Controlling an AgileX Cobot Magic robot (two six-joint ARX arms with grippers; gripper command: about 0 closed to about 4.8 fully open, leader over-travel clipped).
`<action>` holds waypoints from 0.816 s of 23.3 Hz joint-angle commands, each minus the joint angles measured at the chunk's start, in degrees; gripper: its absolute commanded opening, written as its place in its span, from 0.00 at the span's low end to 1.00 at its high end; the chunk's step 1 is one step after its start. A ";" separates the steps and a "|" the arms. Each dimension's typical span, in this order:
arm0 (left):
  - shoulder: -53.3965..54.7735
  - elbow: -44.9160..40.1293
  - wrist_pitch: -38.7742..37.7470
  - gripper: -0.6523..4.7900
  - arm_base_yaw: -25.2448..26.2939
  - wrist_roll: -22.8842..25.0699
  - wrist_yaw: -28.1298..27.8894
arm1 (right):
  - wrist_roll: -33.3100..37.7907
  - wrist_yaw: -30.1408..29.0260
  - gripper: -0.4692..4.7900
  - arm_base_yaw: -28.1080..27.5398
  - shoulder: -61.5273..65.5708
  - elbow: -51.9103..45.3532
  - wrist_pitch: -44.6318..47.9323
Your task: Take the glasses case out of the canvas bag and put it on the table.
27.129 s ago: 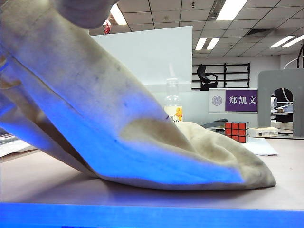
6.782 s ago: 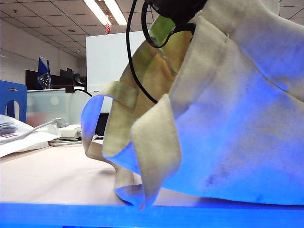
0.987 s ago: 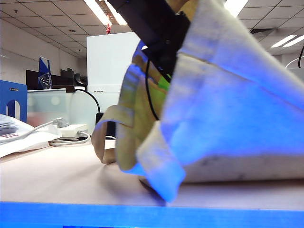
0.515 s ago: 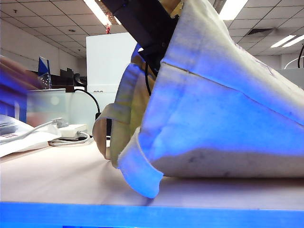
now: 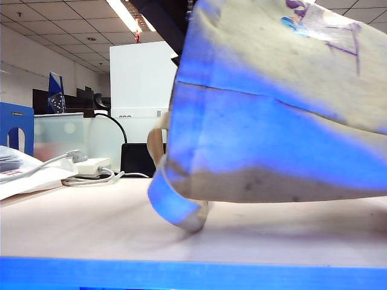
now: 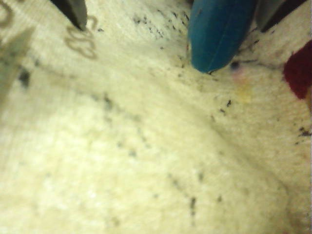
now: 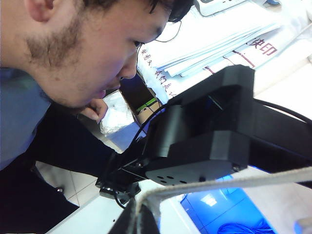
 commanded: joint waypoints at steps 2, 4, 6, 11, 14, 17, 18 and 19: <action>-0.48 0.17 -18.97 1.00 2.25 16.83 -3.04 | -0.13 -0.17 0.09 0.11 -0.20 0.22 1.05; -0.48 0.17 -28.92 1.00 4.81 24.55 -10.16 | -0.13 -0.17 0.09 0.11 -0.20 0.22 1.05; -0.48 0.17 -35.32 1.00 10.14 28.57 -13.57 | -0.13 -0.15 0.09 0.11 0.17 0.22 1.05; -0.94 0.26 -19.47 1.00 10.25 15.30 2.67 | -0.13 -0.15 0.09 0.09 0.50 0.22 1.07; -1.07 0.37 -10.84 1.00 10.40 10.49 8.41 | -0.13 -0.20 0.09 0.11 0.68 0.22 1.07; -1.29 0.37 -26.49 1.00 11.76 20.39 6.84 | -0.13 -0.17 0.09 0.11 1.73 0.22 1.03; -1.27 0.37 -35.78 1.00 13.25 29.11 1.09 | -0.13 -0.17 0.09 0.11 1.99 0.22 1.05; -1.16 0.37 -37.44 1.00 13.42 32.41 -0.39 | -0.13 -0.20 0.09 0.11 2.23 0.22 1.07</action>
